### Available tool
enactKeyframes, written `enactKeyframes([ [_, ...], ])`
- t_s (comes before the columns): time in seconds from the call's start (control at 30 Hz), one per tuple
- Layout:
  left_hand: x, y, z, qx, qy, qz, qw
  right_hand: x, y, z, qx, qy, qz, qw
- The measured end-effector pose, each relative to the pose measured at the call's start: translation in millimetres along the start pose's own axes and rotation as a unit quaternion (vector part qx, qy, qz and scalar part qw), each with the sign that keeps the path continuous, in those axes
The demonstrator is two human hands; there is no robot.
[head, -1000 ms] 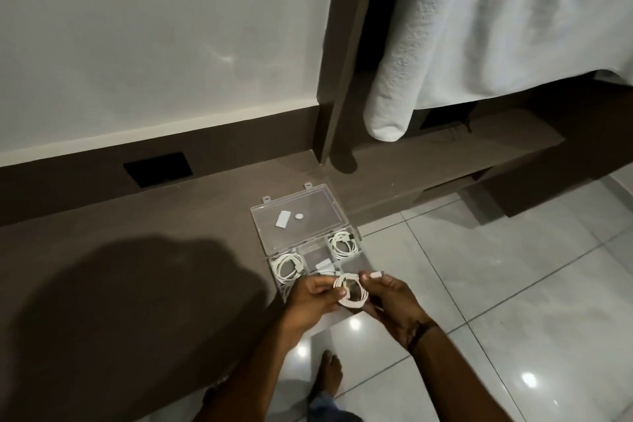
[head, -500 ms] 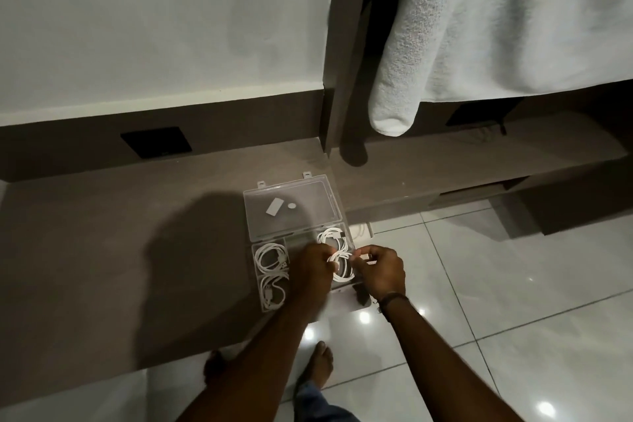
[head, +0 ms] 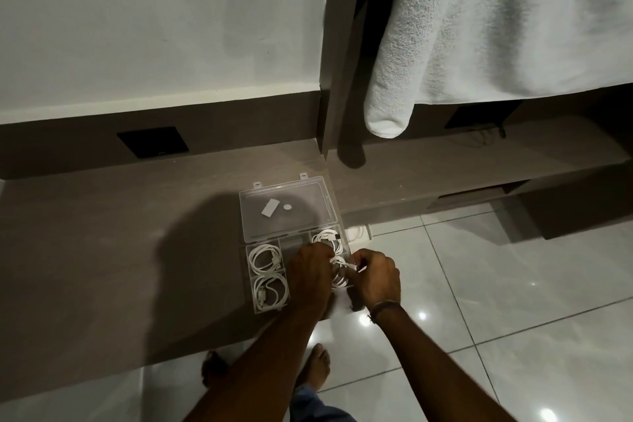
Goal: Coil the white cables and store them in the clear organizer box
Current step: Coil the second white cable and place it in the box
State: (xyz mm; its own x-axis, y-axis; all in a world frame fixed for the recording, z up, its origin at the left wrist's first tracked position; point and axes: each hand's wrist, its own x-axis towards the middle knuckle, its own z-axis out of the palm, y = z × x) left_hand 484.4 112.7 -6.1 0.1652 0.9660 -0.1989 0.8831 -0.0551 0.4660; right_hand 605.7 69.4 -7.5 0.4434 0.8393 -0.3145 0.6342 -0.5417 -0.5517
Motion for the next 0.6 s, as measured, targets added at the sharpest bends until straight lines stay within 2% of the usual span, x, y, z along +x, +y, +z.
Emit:
enactKeyframes([
  [0.17, -0.3, -1.0, 2.5, 0.007, 0.010, 0.022, 1.000, -5.8, 7.5, 2.7, -0.033, -0.018, -0.043, 0.998],
  [0.3, 0.8, 0.2, 2.8, 0.069, -0.015, 0.040, 0.997, -5.7, 7.9, -0.3, -0.077, -0.048, -0.049, 0.995],
  [0.47, -5.8, -6.8, 3.7, 0.100, -0.002, 0.068, 0.993, -2.2, -5.7, 1.6, -0.035, 0.000, 0.036, 0.999],
  [0.6, -1.9, -12.7, 3.8, 0.032, 0.023, 0.068, 0.997, 3.6, -14.1, 5.3, 0.012, 0.013, 0.110, 0.994],
])
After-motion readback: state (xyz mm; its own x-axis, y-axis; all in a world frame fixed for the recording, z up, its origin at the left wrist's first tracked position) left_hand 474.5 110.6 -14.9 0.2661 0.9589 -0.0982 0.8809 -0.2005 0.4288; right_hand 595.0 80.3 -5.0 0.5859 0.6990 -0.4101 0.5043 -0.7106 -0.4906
